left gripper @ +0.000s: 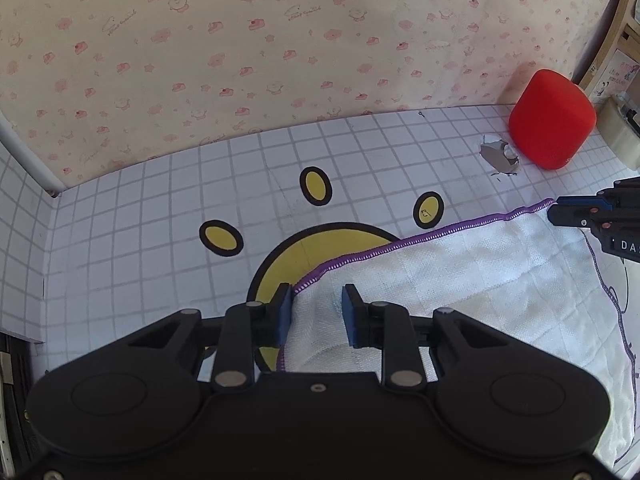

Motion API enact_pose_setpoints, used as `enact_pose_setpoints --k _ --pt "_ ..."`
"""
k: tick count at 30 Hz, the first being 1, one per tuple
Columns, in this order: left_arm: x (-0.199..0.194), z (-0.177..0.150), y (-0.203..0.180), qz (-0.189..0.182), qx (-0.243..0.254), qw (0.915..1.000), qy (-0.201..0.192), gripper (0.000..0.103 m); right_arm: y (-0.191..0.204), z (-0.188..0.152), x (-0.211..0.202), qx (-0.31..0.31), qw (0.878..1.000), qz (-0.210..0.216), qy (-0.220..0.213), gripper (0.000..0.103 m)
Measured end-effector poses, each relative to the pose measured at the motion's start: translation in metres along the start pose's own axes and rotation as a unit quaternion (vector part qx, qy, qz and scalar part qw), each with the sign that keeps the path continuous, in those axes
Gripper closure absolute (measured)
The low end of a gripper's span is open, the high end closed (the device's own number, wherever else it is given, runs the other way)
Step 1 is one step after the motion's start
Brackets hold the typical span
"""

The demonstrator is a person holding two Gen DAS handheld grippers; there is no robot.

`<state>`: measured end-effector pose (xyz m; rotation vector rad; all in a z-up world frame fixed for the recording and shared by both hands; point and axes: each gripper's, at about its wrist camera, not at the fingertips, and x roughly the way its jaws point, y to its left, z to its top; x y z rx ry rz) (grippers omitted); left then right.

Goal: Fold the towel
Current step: 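Close the left gripper on the border while the right gripper closes on another border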

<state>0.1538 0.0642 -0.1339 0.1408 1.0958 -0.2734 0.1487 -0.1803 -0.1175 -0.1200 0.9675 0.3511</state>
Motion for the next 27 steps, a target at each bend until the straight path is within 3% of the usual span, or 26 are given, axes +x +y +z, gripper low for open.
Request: enact_pose_setpoints --k 2,4,7,27 --pt "0.0 0.0 -0.003 -0.004 0.002 1.0 0.003 0.089 0.002 0.0 0.0 -0.006 1.0 -0.001 0.001 0.094" --pt "0.0 0.001 -0.006 -0.005 0.006 1.0 0.004 0.092 0.004 -0.001 0.001 -0.011 1.0 -0.005 0.001 0.095" --pt "0.0 0.001 -0.006 -0.007 0.004 1.0 0.003 0.092 0.004 -0.001 0.001 -0.006 1.0 -0.001 0.001 0.099" --pt "-0.01 0.004 -0.01 0.014 0.009 0.9998 -0.013 0.099 0.002 0.0 -0.001 0.007 1.0 0.009 -0.005 0.099"
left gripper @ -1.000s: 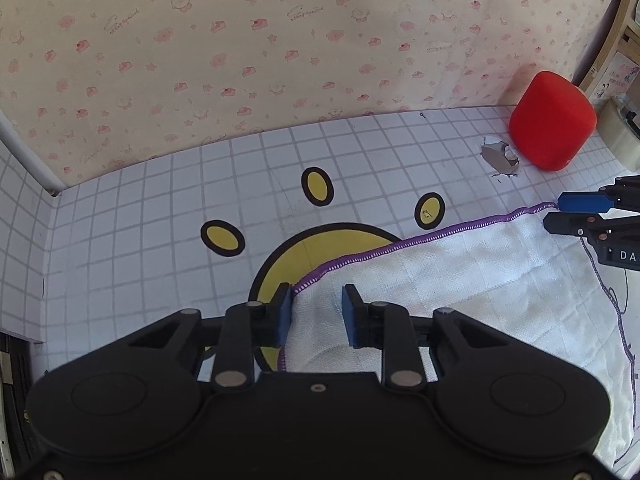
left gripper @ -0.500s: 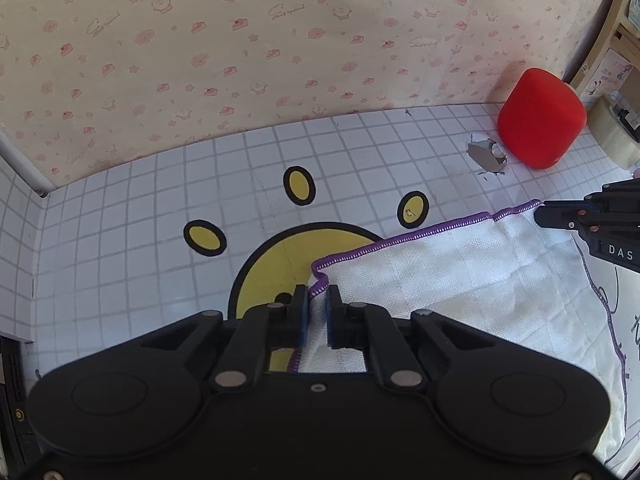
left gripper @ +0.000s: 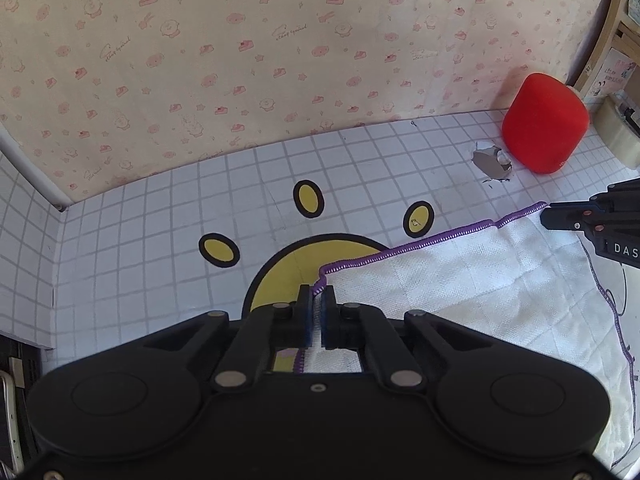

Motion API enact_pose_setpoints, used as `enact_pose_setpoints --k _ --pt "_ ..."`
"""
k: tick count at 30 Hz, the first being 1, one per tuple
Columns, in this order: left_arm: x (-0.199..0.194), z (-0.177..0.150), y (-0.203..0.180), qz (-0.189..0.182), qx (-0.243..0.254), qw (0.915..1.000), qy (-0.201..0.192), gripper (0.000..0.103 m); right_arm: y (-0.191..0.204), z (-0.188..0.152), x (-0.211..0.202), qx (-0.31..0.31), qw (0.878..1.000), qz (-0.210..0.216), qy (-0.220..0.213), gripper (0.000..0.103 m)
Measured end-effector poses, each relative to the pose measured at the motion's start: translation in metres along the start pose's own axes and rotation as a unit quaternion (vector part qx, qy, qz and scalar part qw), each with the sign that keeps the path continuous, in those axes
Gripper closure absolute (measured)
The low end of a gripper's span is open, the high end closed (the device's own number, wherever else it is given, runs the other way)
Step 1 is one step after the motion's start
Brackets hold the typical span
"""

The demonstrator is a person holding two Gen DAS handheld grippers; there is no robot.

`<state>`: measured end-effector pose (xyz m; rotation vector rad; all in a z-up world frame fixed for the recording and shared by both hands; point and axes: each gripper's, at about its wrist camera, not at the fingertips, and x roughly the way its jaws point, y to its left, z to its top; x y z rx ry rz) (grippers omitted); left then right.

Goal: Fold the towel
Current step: 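Close the left gripper on the border while the right gripper closes on another border, then lift the towel border with both grippers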

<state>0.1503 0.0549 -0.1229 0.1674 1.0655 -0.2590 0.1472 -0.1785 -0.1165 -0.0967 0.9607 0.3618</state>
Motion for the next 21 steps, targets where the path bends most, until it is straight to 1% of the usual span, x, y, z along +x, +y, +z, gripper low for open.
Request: enact_pose_setpoints --k 9,14,21 --pt "-0.001 0.005 0.0 0.008 0.006 0.9999 -0.004 0.099 -0.003 0.002 0.0 0.005 1.0 0.0 -0.005 0.099" --pt "-0.001 0.012 0.004 0.014 0.0 0.9999 -0.008 0.099 -0.008 0.007 -0.001 0.011 1.0 -0.002 -0.012 0.099" --pt "-0.001 0.017 0.003 0.012 0.001 0.9999 -0.012 0.099 -0.011 0.013 -0.004 0.009 1.0 -0.005 -0.02 0.099"
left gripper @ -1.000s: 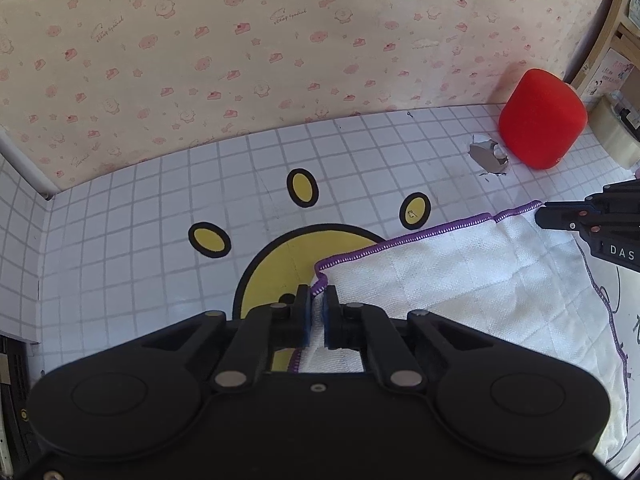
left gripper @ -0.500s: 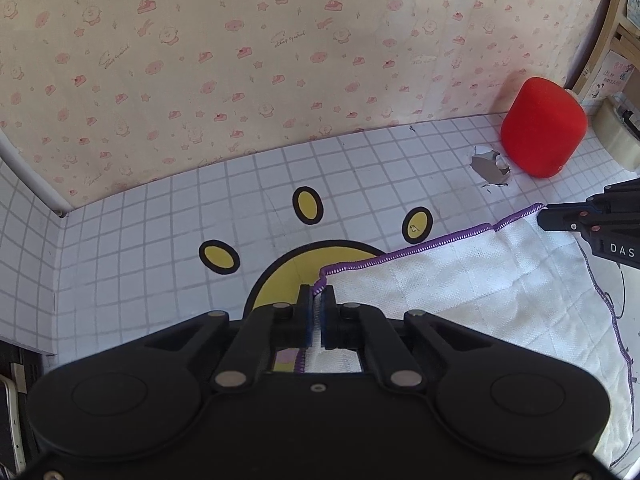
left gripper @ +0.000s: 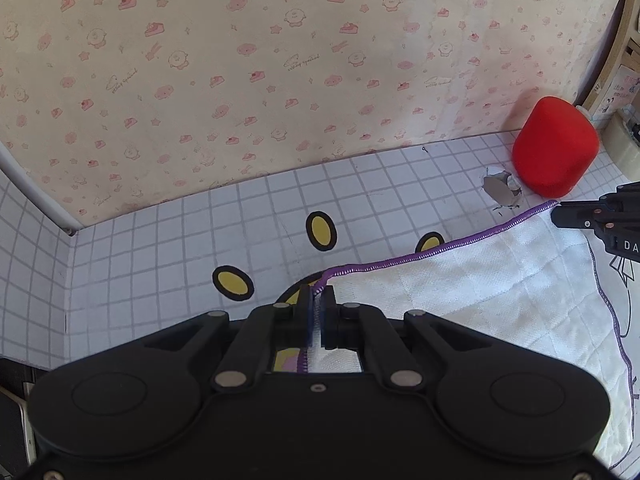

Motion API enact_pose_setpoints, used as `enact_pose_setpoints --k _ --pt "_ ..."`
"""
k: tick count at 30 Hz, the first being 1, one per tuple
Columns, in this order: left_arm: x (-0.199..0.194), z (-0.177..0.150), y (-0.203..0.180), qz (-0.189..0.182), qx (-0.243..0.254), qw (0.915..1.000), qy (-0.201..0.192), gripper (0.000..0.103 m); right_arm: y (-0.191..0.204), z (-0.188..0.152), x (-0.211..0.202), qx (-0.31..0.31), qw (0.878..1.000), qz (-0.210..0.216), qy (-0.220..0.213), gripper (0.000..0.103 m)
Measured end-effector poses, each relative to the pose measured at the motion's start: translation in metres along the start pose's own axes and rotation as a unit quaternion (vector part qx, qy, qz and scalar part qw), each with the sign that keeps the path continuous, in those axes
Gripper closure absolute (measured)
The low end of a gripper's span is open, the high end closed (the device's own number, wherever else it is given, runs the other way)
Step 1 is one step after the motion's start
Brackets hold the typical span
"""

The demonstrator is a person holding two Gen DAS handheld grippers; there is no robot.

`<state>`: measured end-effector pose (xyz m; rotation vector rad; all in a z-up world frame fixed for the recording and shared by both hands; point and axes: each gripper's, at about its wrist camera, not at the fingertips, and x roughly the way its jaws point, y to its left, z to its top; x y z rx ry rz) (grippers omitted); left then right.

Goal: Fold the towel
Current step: 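Lift the towel border with both grippers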

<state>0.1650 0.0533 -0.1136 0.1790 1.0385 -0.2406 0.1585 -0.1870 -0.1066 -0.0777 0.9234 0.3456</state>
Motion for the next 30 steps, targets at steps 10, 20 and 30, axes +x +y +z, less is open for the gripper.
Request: enact_pose_setpoints --k 10,20,30 --pt "-0.011 0.0 0.0 -0.003 -0.007 0.9999 -0.012 0.099 0.001 0.006 -0.011 -0.006 1.0 -0.001 -0.013 0.099" --pt "-0.032 0.0 -0.002 0.002 -0.001 0.9997 -0.026 0.099 0.008 0.008 -0.03 -0.017 1.0 0.001 -0.026 0.099" --pt "-0.052 -0.009 -0.013 -0.007 0.015 0.9993 -0.035 0.099 0.014 0.001 -0.056 -0.031 0.999 -0.007 -0.035 0.099"
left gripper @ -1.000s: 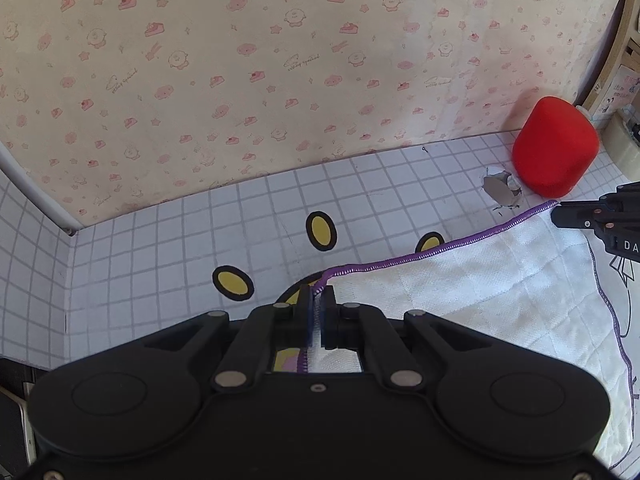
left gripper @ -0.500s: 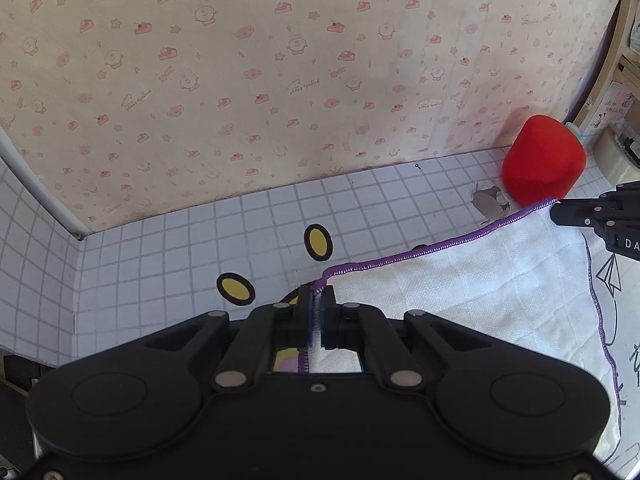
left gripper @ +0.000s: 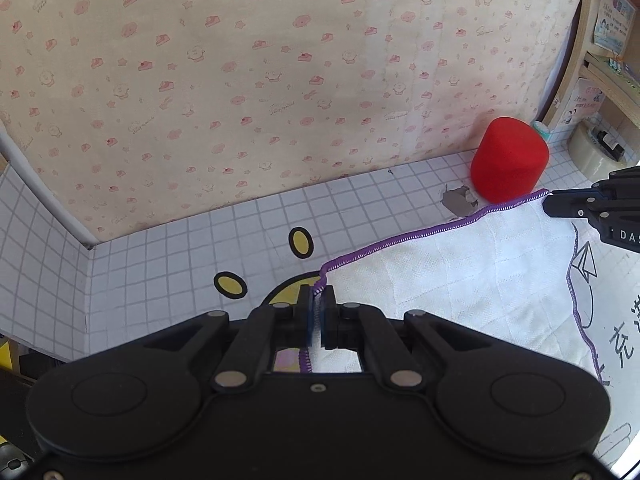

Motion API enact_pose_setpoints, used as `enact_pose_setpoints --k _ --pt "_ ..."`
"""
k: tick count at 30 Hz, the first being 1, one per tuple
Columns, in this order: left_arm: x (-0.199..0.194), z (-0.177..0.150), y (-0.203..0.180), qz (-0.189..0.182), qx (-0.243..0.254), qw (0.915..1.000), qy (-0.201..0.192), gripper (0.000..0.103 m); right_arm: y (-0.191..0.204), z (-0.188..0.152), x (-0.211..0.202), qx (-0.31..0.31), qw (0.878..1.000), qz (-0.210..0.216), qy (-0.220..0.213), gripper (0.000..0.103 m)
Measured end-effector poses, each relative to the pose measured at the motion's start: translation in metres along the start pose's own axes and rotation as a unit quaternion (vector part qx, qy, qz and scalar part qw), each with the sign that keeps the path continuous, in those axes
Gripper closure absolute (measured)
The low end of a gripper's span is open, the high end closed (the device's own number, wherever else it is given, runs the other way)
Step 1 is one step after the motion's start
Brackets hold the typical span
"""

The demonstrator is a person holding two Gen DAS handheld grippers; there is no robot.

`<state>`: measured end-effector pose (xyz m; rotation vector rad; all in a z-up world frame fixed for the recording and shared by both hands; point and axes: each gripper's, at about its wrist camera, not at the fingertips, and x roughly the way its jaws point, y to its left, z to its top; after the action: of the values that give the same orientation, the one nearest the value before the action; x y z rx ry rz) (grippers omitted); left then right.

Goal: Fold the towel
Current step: 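Lift the towel border with both grippers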

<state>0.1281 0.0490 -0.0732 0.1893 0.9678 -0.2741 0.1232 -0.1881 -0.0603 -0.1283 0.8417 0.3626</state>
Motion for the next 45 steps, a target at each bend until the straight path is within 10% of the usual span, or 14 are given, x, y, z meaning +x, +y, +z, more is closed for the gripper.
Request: enact_pose_setpoints --k 45 --pt "-0.073 -0.057 -0.046 -0.021 0.067 0.9974 -0.015 0.099 0.046 -0.048 -0.09 -0.05 0.998 -0.019 -0.018 0.099"
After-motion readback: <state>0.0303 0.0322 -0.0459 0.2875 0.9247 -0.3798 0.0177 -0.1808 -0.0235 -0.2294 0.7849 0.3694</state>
